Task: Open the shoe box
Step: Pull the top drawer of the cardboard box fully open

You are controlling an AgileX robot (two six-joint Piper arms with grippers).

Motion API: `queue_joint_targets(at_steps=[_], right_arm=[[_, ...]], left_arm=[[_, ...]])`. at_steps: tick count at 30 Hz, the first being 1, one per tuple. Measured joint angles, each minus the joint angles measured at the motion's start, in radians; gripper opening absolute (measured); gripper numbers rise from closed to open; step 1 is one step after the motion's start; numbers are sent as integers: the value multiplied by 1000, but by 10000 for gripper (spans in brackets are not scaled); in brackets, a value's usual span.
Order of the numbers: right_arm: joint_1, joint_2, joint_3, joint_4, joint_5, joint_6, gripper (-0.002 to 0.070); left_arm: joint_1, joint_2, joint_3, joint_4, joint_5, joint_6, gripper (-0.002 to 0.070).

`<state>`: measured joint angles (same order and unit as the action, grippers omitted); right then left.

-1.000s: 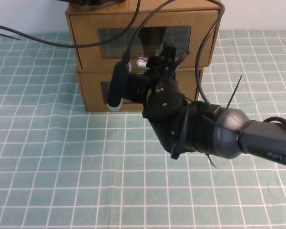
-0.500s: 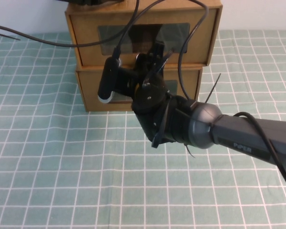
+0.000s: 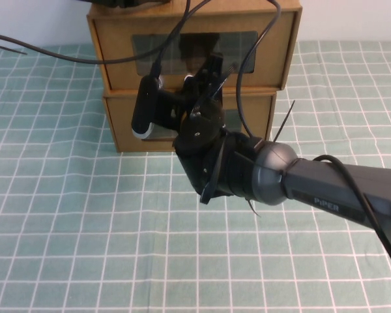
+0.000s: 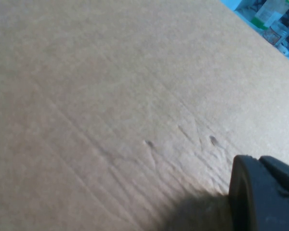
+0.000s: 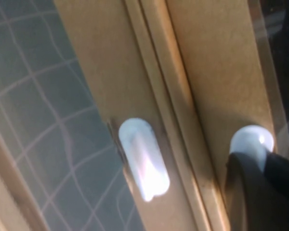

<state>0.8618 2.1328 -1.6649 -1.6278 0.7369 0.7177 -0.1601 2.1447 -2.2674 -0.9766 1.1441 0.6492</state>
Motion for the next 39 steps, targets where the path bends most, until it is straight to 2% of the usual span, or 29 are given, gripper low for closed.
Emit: queue_joint_targets(at_steps=[9,20,28,34,39], right_arm=[[72,0,0,54,134,-33,6],[133,-40,6,188,198,-102,5],[171,-182,215,187,133,-59,5],[261,-306,402,192,116,47,5],[329,-337,466,201,148,102,6]], left_arm=[[0,0,-3,9,18,0,-5],[0,0,-8,25,26,-3,-5],[-2,0,-9,25,28,-11,-5],[-4,0,-9,25,26,-15,-5],[-4,0,-9,25,26,-15,-5]])
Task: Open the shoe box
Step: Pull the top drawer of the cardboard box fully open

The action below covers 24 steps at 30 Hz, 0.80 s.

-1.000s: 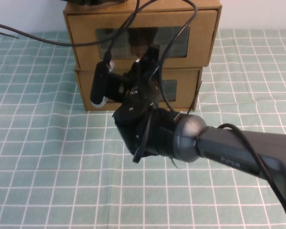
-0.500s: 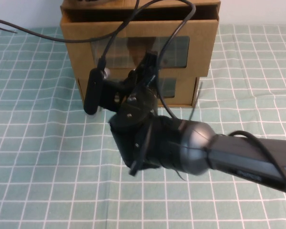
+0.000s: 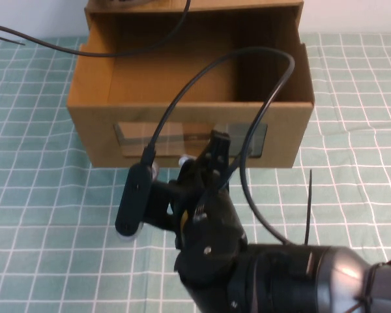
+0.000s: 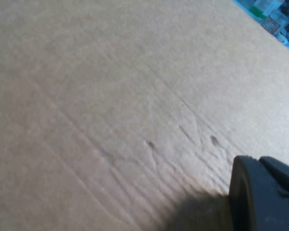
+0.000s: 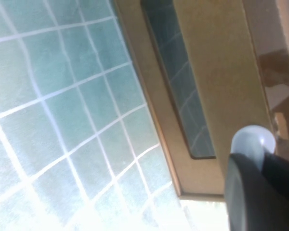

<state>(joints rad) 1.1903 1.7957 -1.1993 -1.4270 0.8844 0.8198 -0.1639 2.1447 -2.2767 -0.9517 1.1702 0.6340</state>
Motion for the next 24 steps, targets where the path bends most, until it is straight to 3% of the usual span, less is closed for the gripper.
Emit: queue_joint_targets(at_steps=[24], right_arm=[[95,-11,24,-12,69,49,6]], left_arm=[[0,0,0,0,0,0,-5]])
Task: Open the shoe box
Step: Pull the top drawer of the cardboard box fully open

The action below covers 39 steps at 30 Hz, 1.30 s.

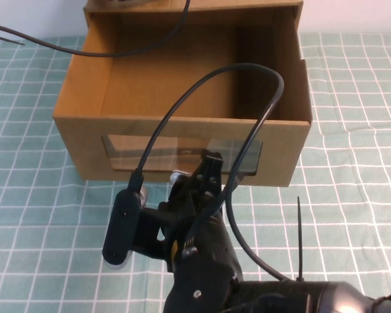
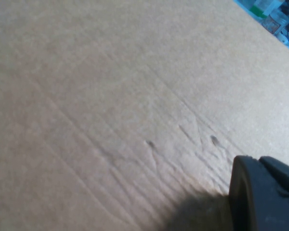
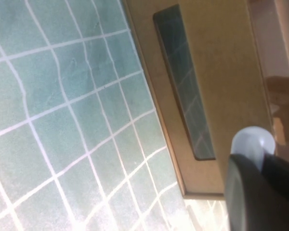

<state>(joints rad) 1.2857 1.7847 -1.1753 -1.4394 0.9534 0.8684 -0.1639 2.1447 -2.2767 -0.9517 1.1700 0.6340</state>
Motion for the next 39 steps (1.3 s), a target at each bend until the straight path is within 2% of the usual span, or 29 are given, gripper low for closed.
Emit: queue_joint_targets(at_steps=[25,28,33,35,39], right_arm=[[-7,-13,112,-69,22,56,18],[-7,-13,115,-80,17,80,95],[-7,-19,116,-105,-20,122,365],[-7,-38,116,-118,-74,124,446],[-7,-134,116,-123,-286,124,505]], left_arm=[[-1,0,0,0,0,-5,-5],[-1,0,0,0,-2,-5,-5],[-1,2,0,-2,-4,-5,-5],[-1,2,-13,-2,2,-7,-5],[-1,4,-49,25,21,-16,-5]])
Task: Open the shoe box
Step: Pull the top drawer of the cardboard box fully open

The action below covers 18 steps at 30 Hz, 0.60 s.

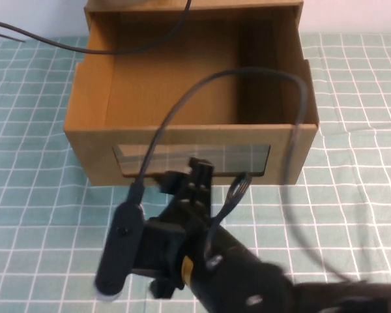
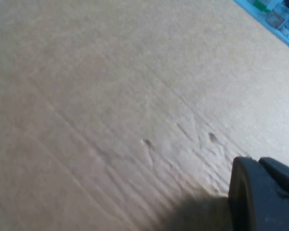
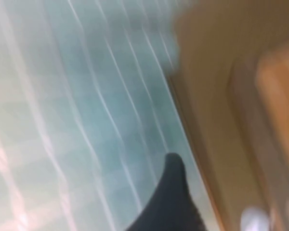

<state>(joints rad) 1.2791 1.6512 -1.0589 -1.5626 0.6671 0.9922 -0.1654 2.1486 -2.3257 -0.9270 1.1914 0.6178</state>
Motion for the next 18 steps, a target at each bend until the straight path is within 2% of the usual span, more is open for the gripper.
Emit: queue_joint_targets(at_steps=[5,8,11,14,18], right_arm=[[0,-154,0,14,-211,0,516],[0,-242,1,18,-238,2,511],[0,-335,2,40,-229,4,472],[0,-418,2,81,-182,4,370],[0,-547,2,185,-37,-39,109]], left_arm=[[0,-42,-7,50,40,-4,-5],[8,-92,-8,60,53,-6,-5],[14,-162,-9,79,53,-15,-5],[15,-238,-9,114,62,-47,-5],[16,-354,-11,188,68,-100,-5]])
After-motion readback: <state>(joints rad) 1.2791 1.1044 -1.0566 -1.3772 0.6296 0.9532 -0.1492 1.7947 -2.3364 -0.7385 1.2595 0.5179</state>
